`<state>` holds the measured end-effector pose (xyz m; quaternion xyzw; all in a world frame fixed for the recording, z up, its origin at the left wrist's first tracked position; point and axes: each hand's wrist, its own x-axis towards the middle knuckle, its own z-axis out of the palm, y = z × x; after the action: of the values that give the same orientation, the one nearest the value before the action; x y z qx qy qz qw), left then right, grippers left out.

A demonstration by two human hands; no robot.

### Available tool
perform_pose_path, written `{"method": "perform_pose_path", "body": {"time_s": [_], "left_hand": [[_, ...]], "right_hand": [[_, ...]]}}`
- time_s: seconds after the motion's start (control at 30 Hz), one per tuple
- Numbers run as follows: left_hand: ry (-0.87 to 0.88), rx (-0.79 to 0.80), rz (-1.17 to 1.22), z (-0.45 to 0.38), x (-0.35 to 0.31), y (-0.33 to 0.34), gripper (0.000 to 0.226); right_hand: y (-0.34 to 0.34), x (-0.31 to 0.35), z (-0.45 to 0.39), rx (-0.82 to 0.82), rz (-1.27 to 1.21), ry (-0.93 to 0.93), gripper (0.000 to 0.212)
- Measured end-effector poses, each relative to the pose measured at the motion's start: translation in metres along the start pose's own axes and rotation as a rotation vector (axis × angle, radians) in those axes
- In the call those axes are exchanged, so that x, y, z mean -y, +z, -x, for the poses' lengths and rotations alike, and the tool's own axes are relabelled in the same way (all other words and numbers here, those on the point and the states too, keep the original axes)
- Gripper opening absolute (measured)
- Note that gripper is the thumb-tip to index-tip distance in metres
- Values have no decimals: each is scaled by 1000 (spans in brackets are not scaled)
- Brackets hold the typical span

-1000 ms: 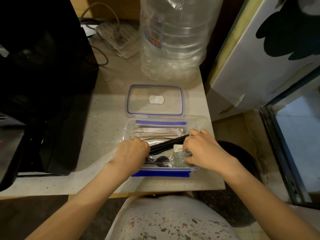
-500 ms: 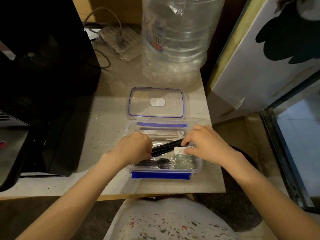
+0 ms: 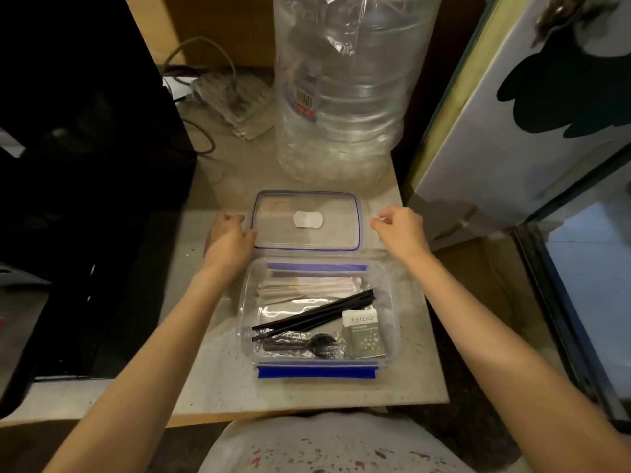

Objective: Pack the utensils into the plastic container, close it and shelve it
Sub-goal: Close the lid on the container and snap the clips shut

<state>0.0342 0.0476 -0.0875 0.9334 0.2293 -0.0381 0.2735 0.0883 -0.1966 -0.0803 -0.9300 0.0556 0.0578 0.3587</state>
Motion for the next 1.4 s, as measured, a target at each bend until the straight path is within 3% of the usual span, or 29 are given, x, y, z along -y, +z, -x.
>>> {"method": "perform_pose_path", "body": {"time_s": [0.13,0.27,0.47,0.67,0.83,0.93,1.03,1.1,1.23,1.33,1.4], "left_hand": [[-32,-28,23,-6,2,7,28],[-62,-22,109,-8,2,10,25],[-103,-64,124,-10,-2,5,19],[-10,-288,244,9,-7,-4,22],[52,-390,380,34,-15,-17,22],[29,-360,696,49,-12,-22,15],[-89,-251,989,64,-7,-27,32],[-107,-208,988,74,-4,-28,33],[-150,-161,975,91,3,-27,21],[-151,-142,938,104,12,-26,8],[-126,-157,867,113,18,-22,18]], "right_hand": [[13,-2,-8,20,74,100,36],[25,0,-5,99,29,77,23],[25,5,-2,16,111,77,19],[6,11,17,-167,73,-29,20],[-4,11,37,-334,-97,-101,20],[-8,6,49,-367,-286,-146,15],[-12,2,64,-350,-450,-190,16],[-14,1,73,-280,-603,-142,16],[-16,3,90,-208,-1050,149,27],[-18,-2,108,-199,-1102,184,18],[-16,-6,122,-195,-1087,174,16]]}}
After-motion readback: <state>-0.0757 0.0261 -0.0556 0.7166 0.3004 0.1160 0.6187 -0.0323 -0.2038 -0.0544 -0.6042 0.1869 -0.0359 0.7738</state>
